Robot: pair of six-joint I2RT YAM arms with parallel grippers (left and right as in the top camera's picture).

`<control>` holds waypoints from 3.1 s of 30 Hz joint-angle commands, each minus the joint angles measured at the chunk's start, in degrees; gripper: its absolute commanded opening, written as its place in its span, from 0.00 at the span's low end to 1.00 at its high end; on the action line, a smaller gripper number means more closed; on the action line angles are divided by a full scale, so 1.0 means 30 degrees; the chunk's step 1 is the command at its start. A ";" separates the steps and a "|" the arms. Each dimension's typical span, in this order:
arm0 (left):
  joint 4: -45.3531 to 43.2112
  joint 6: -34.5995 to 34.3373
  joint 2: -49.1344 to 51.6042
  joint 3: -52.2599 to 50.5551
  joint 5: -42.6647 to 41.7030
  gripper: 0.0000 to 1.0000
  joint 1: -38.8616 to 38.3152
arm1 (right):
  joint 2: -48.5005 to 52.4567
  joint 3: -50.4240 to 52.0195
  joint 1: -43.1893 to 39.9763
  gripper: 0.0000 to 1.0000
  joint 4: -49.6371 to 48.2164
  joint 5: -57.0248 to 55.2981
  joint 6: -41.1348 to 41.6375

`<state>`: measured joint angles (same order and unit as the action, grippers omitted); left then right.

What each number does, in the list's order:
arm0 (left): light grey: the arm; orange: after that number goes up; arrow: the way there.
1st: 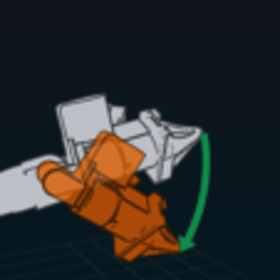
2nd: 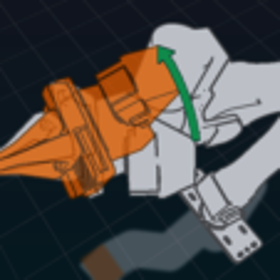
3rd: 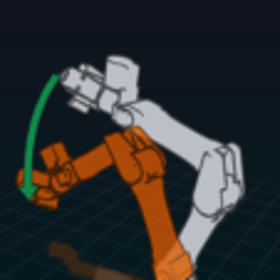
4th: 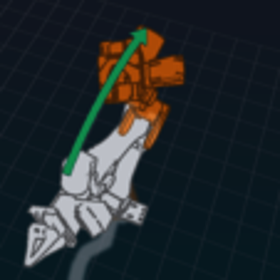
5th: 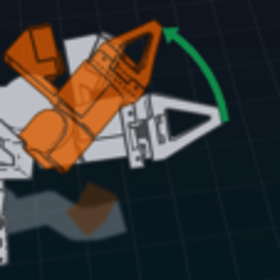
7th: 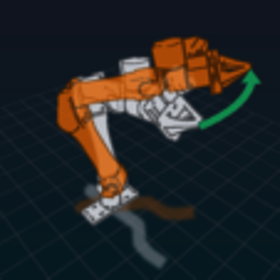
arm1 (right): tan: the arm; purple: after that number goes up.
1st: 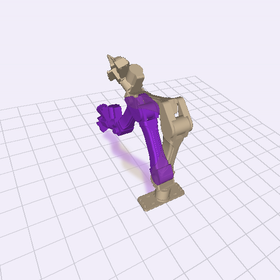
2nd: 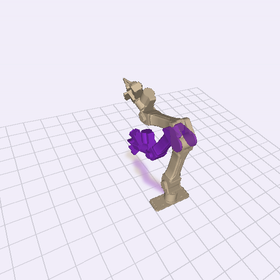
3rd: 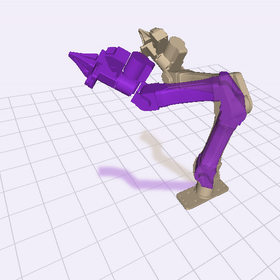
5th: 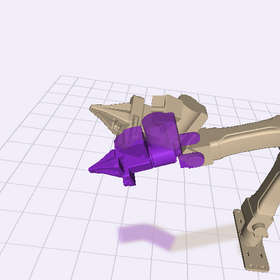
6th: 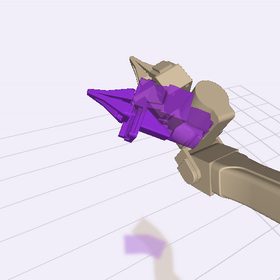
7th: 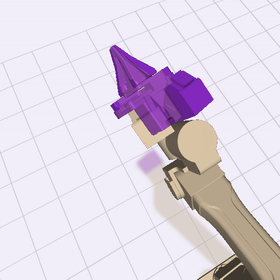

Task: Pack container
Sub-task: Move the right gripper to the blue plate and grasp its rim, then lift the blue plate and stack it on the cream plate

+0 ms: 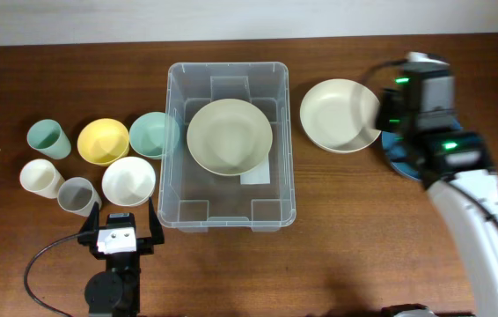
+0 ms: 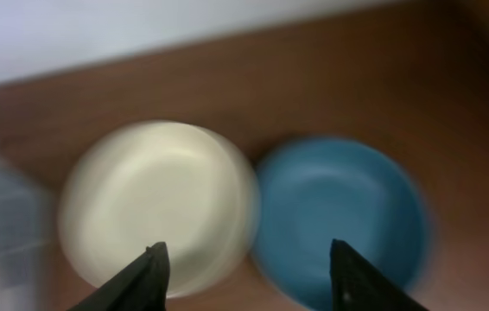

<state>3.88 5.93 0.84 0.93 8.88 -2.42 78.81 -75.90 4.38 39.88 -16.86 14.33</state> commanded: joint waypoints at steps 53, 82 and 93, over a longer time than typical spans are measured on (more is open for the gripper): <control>-0.0015 -0.0248 -0.0058 -0.0131 0.0117 1.00 0.0117 | -0.0590 -0.1494 -0.3002 0.04 -0.0765 0.8561 -0.0685; -0.0022 -0.0248 -0.0058 -0.0131 0.0117 1.00 0.0117 | 0.9289 -0.1690 0.7337 0.55 -0.9653 0.5617 -0.0685; -0.0022 -0.0248 -0.0058 -0.0131 0.0117 1.00 0.0117 | 0.6324 -0.7395 0.3694 0.53 0.0015 0.2025 -0.0321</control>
<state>3.88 5.93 0.84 0.93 8.99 -2.42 102.04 -92.44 22.02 34.46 -6.11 12.08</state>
